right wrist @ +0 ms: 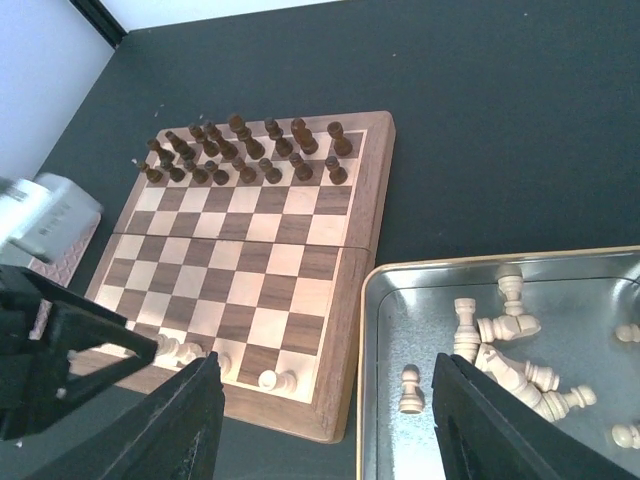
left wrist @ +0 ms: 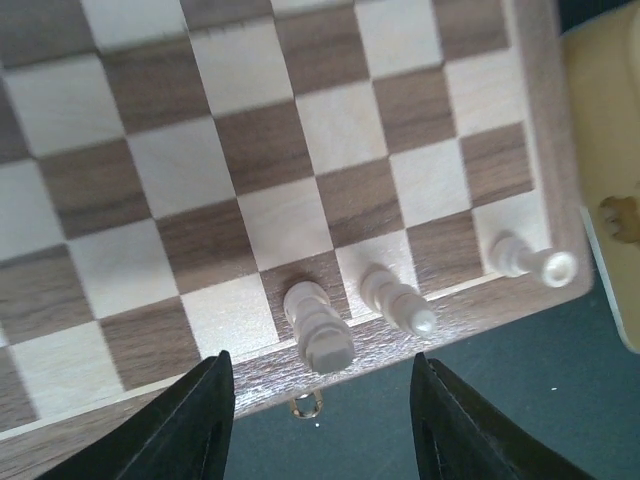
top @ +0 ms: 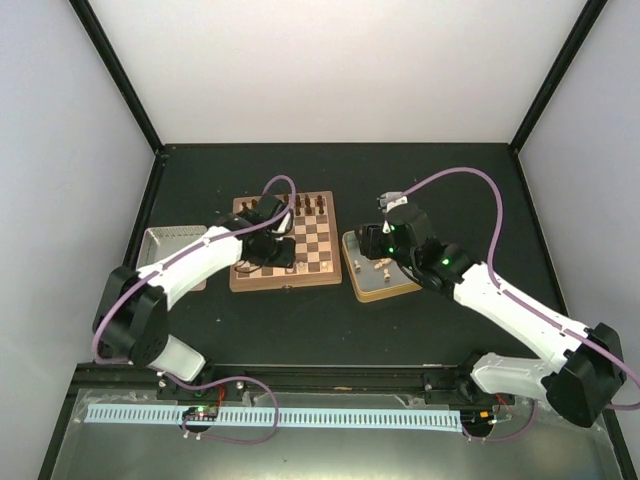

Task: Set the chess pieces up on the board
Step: Move the chess piece to the chessboard, then pick up the chess piece from the storage box.

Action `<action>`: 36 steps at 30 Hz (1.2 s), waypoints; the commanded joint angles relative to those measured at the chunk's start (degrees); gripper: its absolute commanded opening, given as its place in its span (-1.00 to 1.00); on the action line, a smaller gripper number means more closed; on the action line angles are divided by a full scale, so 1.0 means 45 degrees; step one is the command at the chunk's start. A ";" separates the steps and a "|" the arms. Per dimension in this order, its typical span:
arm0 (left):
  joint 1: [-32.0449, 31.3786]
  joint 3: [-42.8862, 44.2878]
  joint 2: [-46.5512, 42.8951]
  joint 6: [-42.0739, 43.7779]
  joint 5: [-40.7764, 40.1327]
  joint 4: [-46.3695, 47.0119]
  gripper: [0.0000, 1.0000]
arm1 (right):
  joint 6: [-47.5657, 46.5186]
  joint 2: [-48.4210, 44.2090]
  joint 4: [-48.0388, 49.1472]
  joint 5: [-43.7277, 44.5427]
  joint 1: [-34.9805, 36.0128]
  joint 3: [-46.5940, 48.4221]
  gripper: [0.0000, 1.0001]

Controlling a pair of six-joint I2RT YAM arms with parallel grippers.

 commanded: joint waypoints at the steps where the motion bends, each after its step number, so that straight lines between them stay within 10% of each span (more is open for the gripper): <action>1: 0.0084 0.0626 -0.1707 -0.0235 -0.1075 -0.0190 0.01 | 0.0202 -0.0700 -0.0127 0.0510 0.0025 -0.0198 0.18; 18: 0.0788 -0.4031 -1.1749 0.0606 -0.4408 0.5668 0.61 | 0.0177 0.2020 -0.2476 -0.1670 -0.2686 -0.0285 0.22; 36: 0.0795 -0.3333 -1.2116 0.1052 -0.3433 0.6292 0.73 | -0.2114 0.5816 -0.3063 -0.1846 -0.2766 0.1808 -0.14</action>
